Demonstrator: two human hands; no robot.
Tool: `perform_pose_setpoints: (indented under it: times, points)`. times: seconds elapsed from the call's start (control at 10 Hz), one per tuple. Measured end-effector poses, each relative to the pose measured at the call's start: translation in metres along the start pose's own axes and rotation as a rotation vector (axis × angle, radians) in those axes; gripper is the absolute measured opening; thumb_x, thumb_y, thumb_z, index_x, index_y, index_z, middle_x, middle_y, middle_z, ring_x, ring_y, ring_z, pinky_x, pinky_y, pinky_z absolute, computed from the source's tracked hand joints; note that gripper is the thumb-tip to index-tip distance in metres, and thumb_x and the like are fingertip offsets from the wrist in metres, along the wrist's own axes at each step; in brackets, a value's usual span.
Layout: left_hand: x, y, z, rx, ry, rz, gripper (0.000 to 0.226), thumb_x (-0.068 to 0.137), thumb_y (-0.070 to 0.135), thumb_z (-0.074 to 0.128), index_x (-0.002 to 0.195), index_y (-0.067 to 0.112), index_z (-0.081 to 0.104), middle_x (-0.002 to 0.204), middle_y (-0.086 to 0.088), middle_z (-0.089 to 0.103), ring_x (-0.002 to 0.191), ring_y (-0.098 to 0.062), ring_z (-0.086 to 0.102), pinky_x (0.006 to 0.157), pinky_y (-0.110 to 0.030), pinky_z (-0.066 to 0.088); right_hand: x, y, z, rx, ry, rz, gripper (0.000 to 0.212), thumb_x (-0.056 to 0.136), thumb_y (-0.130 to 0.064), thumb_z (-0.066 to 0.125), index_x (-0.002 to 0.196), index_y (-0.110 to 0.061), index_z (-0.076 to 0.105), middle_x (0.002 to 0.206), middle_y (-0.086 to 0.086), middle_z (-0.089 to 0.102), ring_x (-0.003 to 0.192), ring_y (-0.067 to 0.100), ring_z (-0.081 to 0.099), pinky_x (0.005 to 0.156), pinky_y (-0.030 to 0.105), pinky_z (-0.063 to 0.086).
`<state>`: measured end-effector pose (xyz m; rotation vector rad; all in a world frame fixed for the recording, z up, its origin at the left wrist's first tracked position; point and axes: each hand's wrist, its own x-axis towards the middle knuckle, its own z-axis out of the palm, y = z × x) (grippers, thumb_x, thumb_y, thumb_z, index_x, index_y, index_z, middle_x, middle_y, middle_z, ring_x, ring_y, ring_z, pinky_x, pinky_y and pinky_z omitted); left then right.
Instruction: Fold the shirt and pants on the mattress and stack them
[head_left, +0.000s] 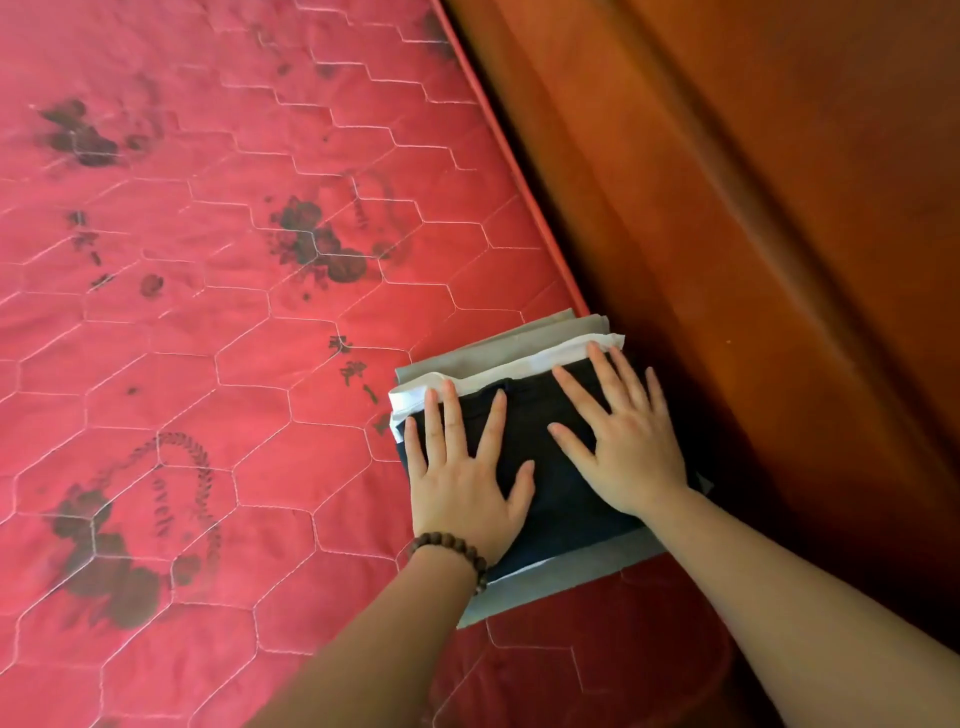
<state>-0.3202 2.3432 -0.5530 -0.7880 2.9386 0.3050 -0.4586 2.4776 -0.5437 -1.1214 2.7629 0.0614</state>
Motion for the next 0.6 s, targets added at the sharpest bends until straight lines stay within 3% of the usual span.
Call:
perform_pose_setpoints:
  times: [0.2, 0.4, 0.5, 0.6]
  points:
    - [0.000, -0.001, 0.005, -0.017, 0.041, 0.015, 0.072, 0.088, 0.064, 0.030, 0.152, 0.032, 0.017, 0.159, -0.018, 0.007, 0.147, -0.035, 0.001, 0.118, -0.054, 0.006, -0.001, 0.004, 0.006, 0.050, 0.041, -0.003, 0.062, 0.094, -0.061, 0.020, 0.150, -0.036, 0.008, 0.162, 0.004, 0.009, 0.149, 0.024, 0.007, 0.118, 0.054, 0.014]
    - [-0.002, 0.001, -0.017, 0.037, -0.062, 0.030, 0.073, 0.089, 0.064, 0.016, 0.153, 0.032, 0.000, 0.160, -0.018, -0.003, 0.147, -0.034, -0.008, 0.118, -0.050, -0.005, -0.008, -0.015, -0.013, -0.065, -0.061, 0.071, 0.064, 0.095, -0.059, 0.012, 0.152, -0.032, 0.001, 0.162, 0.004, -0.002, 0.149, 0.023, -0.006, 0.120, 0.049, 0.000]
    - [-0.011, -0.002, -0.043, 0.043, -0.098, 0.104, 0.073, 0.091, 0.061, 0.016, 0.153, 0.029, -0.004, 0.160, -0.016, -0.001, 0.148, -0.030, -0.004, 0.118, -0.048, -0.007, -0.024, -0.026, -0.039, 0.018, -0.076, 0.123, 0.060, 0.099, -0.050, 0.021, 0.153, -0.028, 0.003, 0.162, 0.003, 0.001, 0.149, 0.021, -0.004, 0.120, 0.044, -0.002]
    - [-0.021, -0.008, -0.087, 0.052, -0.073, 0.169, 0.072, 0.092, 0.057, 0.021, 0.153, 0.023, 0.004, 0.160, -0.012, 0.010, 0.148, -0.025, 0.003, 0.119, -0.048, -0.002, -0.049, -0.043, -0.081, 0.129, -0.004, 0.223, 0.058, 0.101, -0.042, 0.029, 0.153, -0.022, 0.015, 0.161, 0.004, 0.013, 0.149, 0.019, 0.005, 0.121, 0.040, 0.001]
